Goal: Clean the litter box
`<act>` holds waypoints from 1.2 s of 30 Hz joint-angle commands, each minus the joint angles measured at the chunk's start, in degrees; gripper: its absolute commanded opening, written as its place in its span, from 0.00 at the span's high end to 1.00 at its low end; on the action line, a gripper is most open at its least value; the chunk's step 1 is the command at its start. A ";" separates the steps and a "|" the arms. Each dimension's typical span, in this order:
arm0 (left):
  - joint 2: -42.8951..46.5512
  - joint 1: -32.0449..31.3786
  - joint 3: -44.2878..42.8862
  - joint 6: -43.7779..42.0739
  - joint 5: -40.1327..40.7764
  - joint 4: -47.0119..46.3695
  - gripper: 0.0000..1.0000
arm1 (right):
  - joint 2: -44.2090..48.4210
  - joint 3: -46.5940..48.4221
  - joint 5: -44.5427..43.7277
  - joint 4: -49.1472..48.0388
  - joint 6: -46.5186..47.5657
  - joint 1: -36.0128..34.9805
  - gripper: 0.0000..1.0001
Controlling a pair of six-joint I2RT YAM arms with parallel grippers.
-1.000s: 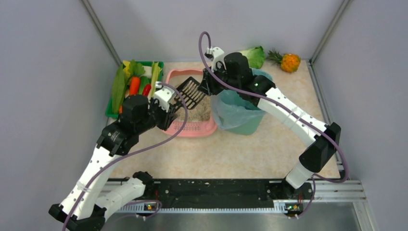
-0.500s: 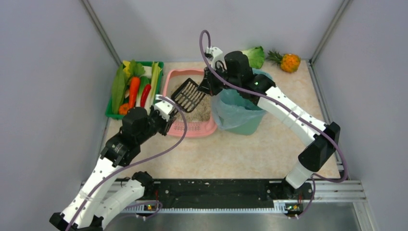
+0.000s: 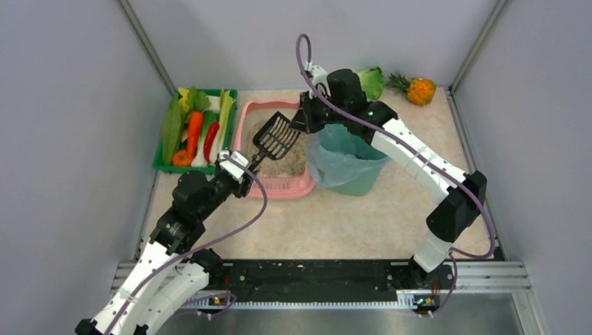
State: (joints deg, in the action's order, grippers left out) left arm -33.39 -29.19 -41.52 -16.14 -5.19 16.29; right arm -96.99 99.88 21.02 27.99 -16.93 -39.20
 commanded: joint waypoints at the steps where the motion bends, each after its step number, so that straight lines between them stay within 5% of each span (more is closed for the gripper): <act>1: 1.28 0.24 2.36 0.26 -1.76 -5.97 0.43 | -0.86 3.70 2.35 -1.03 -3.09 1.28 1.00; 22: 3.54 13.28 10.69 14.65 -13.07 -22.28 0.35 | 1.97 -0.05 11.43 -3.54 -7.20 5.10 1.00; 36: -0.36 14.43 8.31 12.76 -20.77 -23.89 0.41 | 2.35 -0.91 14.44 -4.53 -8.33 5.10 1.00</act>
State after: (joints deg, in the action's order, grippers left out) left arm -32.82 -15.07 -31.29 -2.63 -22.98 -3.92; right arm -97.58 98.98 33.15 26.04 -24.29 -34.30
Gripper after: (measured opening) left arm 0.601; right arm 0.009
